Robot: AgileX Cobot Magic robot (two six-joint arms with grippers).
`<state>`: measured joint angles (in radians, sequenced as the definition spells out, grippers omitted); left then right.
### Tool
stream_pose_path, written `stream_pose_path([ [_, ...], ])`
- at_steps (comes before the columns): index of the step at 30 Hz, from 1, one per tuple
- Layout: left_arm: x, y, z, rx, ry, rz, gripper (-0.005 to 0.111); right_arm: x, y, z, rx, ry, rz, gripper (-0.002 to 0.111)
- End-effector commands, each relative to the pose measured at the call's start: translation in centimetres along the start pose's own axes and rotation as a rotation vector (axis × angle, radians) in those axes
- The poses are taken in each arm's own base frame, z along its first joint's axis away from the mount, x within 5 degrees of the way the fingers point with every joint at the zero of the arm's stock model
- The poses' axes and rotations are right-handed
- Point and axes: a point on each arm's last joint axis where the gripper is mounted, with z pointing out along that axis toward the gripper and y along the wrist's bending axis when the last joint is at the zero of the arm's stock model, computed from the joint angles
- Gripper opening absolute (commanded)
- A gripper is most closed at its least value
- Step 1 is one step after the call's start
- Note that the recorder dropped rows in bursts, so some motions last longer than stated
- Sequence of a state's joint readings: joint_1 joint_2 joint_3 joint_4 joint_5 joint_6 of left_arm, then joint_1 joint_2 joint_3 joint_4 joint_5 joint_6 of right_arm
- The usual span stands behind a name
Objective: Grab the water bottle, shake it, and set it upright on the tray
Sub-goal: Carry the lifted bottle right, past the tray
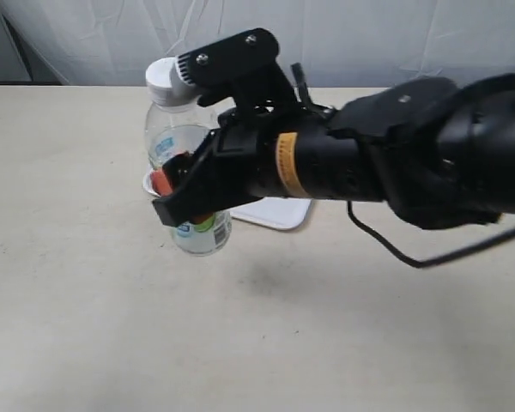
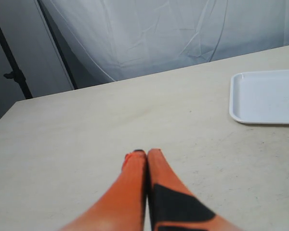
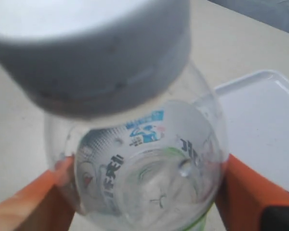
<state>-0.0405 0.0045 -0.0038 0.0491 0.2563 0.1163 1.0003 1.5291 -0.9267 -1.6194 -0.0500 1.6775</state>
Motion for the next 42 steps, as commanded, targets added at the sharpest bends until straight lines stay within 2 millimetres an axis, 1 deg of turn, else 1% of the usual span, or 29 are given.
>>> stream_pose_path([
  [1,0.0,0.0,0.0,0.001,-0.010,-0.008,0.000,0.2,-2.7,-4.5,0.305,-0.079,0.085,-0.001],
  [3,0.0,0.0,0.0,0.001,-0.010,-0.008,0.000,0.9,-4.7,-6.3,0.548,-0.077,0.225,-0.001],
  [4,0.0,0.0,0.0,0.001,-0.010,-0.008,0.000,1.1,-5.1,-7.0,0.617,-0.074,0.266,-0.001],
  [5,0.0,0.0,0.0,0.001,-0.010,-0.008,0.000,1.1,-5.2,-7.3,0.624,-0.069,0.254,-0.001],
  [6,0.0,0.0,0.0,0.001,-0.010,-0.008,0.000,1.1,-4.7,-7.4,0.567,-0.059,0.210,-0.001],
  [8,0.0,0.0,0.0,0.001,-0.010,-0.008,0.000,0.7,-3.0,-7.1,0.351,-0.064,0.090,-0.001],
  [9,0.0,0.0,0.0,0.001,-0.010,-0.008,0.000,0.6,-2.6,-7.2,0.307,-0.067,0.070,-0.001],
  [11,0.0,0.0,0.0,0.001,-0.010,-0.008,0.000,0.7,-3.3,-7.6,0.392,-0.057,0.120,-0.001],
  [12,0.0,0.0,0.0,0.001,-0.010,-0.010,0.000,1.1,-4.3,-8.1,0.524,-0.037,0.190,-0.001],
  [14,0.0,0.0,0.0,0.001,-0.010,-0.010,0.000,1.6,-5.0,-8.6,0.621,-0.013,0.281,-0.001],
  [15,0.0,0.0,0.0,0.001,-0.010,-0.010,0.000,1.7,-4.5,-8.3,0.557,0.000,0.262,-0.001],
  [17,0.0,0.0,0.0,0.001,-0.010,-0.010,0.000,1.3,-3.1,-7.9,0.378,0.001,0.106,-0.001],
  [18,0.0,0.0,0.0,0.001,-0.010,-0.010,0.000,1.3,-2.8,-8.0,0.339,0.007,0.070,-0.001],
  [19,0.0,0.0,0.0,0.001,-0.010,-0.010,0.000,1.5,-3.1,-8.1,0.376,0.022,0.096,-0.001],
  [21,0.0,0.0,0.0,0.001,-0.010,-0.009,0.000,1.9,-4.6,-9.0,0.577,0.053,0.241,-0.001],
  [22,0.0,0.0,0.0,0.001,-0.010,-0.009,0.000,2.0,-4.8,-9.1,0.603,0.045,0.290,-0.001],
  [23,0.0,0.0,0.0,0.001,-0.010,-0.009,0.000,2.0,-4.3,-8.8,0.542,0.040,0.269,-0.001],
  [25,0.0,0.0,0.0,0.001,-0.010,-0.009,0.000,1.6,-2.7,-8.2,0.333,0.016,0.126,-0.001],
  [26,0.0,0.0,0.0,0.001,-0.010,-0.009,0.000,1.5,-2.4,-8.3,0.294,0.007,0.126,-0.001],
  [28,0.0,0.0,0.0,0.001,-0.010,-0.009,0.000,1.5,-3.1,-8.6,0.371,0.025,0.198,-0.001],
  [30,0.0,0.0,0.0,0.001,-0.010,-0.009,0.000,1.8,-3.9,-9.0,0.470,0.018,0.322,-0.001],
  [31,0.0,0.0,0.0,0.001,-0.010,-0.009,0.000,1.7,-3.8,-8.9,0.445,0.004,0.330,-0.001],
  [33,0.0,0.0,0.0,0.001,-0.010,-0.009,0.000,1.1,-2.4,-8.4,0.277,-0.043,0.225,-0.001],
  [34,0.0,0.0,0.0,0.001,-0.010,-0.009,0.000,0.9,-2.1,-8.4,0.242,-0.054,0.200,-0.001],
  [35,0.0,0.0,0.0,0.001,-0.010,-0.009,0.000,0.8,-2.2,-8.6,0.257,-0.052,0.213,-0.001],
  [38,0.0,0.0,0.0,0.001,-0.010,-0.009,0.000,1.5,-4.2,-9.4,0.508,0.018,0.336,-0.001],
  [39,0.0,0.0,0.0,0.001,-0.010,-0.009,0.000,1.7,-4.5,-9.6,0.549,0.029,0.359,-0.001],
  [40,0.0,0.0,0.0,0.001,-0.010,-0.009,0.000,1.8,-4.4,-9.5,0.537,0.038,0.343,-0.001],
  [42,0.0,0.0,0.0,0.001,-0.010,-0.009,0.000,1.4,-3.2,-9.1,0.387,0.019,0.256,-0.001],
])
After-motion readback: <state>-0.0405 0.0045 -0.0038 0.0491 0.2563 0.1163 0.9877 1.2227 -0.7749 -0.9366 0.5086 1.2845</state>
